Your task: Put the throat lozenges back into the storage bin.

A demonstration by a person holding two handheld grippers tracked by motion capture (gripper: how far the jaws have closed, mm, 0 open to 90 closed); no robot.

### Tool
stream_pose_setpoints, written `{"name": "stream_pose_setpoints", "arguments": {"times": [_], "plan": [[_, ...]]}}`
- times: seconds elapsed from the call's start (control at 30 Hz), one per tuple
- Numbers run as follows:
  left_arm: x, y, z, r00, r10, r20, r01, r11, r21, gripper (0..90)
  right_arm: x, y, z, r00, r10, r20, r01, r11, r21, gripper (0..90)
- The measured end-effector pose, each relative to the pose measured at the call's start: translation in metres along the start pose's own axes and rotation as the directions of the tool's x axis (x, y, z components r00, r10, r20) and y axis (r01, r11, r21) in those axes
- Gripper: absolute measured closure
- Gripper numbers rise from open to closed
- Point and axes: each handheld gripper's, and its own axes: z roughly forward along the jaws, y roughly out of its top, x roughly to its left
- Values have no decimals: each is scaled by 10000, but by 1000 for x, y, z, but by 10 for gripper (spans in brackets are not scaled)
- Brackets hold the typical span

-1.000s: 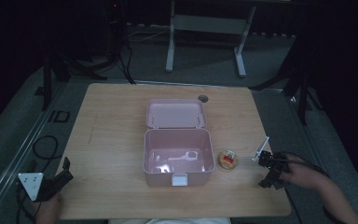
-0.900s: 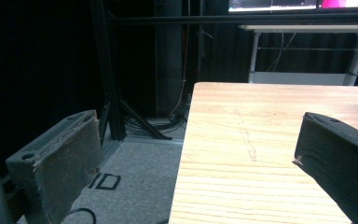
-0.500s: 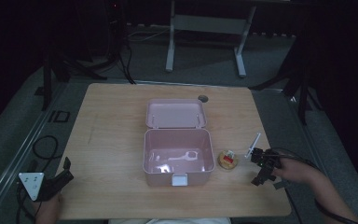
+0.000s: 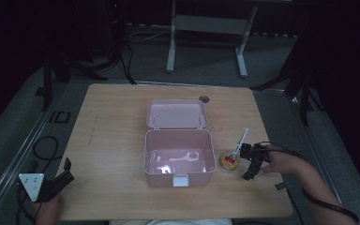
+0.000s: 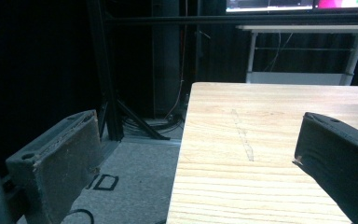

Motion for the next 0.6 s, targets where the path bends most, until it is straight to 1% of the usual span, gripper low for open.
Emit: {"name": "stream_pose_setpoints", "arguments": {"times": [0.23,0.33,0.47,0.6], "plan": [[0,0,0,10000,5,29,-5,10000,1,10,-11,20,7,9999,-113,50,113,9999,48,137],[0,0,0,10000,8,49,-8,10000,8,10,-13,28,9,9997,-232,77,232,9997,66,137],[0,0,0,10000,11,60,-11,10000,7,10,-13,38,11,9989,-442,164,440,9990,124,134],[0,0,0,10000,1,84,-1,10000,-1,10,-14,49,12,9964,-787,318,782,9968,168,134]]}}
